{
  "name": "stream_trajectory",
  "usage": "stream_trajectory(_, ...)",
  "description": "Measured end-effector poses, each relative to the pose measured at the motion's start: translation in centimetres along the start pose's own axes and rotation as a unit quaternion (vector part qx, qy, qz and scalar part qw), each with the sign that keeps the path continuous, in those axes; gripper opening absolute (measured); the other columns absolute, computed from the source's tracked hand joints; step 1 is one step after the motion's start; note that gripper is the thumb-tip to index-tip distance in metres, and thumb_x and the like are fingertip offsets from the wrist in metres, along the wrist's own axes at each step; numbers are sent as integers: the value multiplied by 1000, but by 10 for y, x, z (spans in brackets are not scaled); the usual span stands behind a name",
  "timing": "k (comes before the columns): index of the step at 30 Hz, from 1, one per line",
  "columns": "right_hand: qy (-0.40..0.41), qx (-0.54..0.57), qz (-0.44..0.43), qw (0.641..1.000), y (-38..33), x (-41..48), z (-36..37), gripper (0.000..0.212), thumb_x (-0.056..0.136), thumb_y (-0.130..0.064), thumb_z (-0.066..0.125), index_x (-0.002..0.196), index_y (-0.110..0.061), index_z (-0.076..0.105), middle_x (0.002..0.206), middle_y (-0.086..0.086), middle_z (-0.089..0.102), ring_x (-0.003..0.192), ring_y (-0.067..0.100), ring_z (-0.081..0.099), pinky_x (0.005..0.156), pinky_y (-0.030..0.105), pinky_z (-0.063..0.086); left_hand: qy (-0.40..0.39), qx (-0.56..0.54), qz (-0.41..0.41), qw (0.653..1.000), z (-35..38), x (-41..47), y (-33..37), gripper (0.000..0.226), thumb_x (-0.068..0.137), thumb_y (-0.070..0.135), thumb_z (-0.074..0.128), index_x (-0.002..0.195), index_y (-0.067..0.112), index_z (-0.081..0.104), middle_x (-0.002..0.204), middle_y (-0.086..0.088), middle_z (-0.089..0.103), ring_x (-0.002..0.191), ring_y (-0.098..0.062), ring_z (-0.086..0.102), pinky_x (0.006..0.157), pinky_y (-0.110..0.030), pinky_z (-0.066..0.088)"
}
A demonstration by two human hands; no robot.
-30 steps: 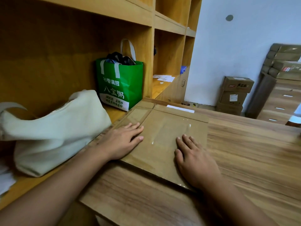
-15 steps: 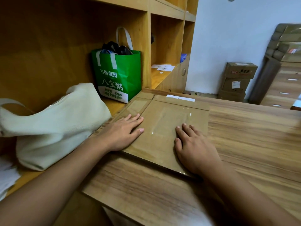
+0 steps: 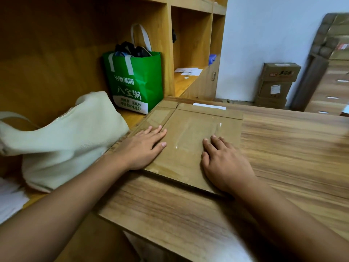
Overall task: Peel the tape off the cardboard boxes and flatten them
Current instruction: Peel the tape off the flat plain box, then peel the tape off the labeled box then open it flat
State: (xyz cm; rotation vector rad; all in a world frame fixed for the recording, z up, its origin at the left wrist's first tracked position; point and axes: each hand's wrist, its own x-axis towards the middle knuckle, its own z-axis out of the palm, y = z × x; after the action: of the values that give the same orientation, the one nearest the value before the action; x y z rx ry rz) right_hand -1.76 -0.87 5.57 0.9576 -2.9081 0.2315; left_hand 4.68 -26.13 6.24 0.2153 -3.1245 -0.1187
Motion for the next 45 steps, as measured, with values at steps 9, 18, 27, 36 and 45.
stream_trajectory(9, 12, 17, -2, 1000, 0, -2, -1, 56, 105, -44, 25, 159, -25, 25, 167, 4, 21, 154, 21, 18, 123, 34, 14, 15, 3, -6, 1000, 4, -3, 1, 59, 104, 59, 15, 159, 43, 6, 166, 19, 2, 154, -9, 5, 124, -33, 10)
stream_trajectory(18, -29, 79, -18, 996, 5, 4, -3, 58, 106, -42, 29, 159, -19, 21, 168, 8, 14, 155, 24, 11, 126, 38, 9, -20, 26, -12, 999, -7, 0, 2, 60, 102, 60, 19, 158, 43, 5, 166, 18, 0, 154, -9, 6, 124, -37, 17)
stream_trajectory(27, 46, 179, -38, 982, 65, -35, -55, 59, 103, -27, 47, 158, -20, 25, 167, 3, 17, 153, 20, 16, 123, 32, 15, 95, -99, 73, 988, -26, -8, 52, 58, 93, 55, 53, 142, 69, 24, 157, 27, 31, 140, -2, 38, 111, -40, 42)
stream_trajectory(36, 106, 184, 69, 975, 178, -112, -67, 60, 100, -27, 52, 156, -26, 30, 160, -6, 28, 147, 11, 30, 118, 19, 22, 67, -172, 301, 936, 31, -40, 246, 50, 98, 69, 28, 144, 55, 39, 141, 41, 45, 136, 23, 26, 103, -1, 29)
stream_trajectory(45, 251, 184, 226, 923, 274, -155, -114, 70, 96, -25, 62, 156, -20, 26, 155, -1, 32, 140, 15, 38, 113, 26, 30, 47, -10, 383, 922, 116, -11, 281, 50, 109, 42, 2, 159, 35, -2, 167, 14, 4, 128, 11, 47, 89, -1, 36)
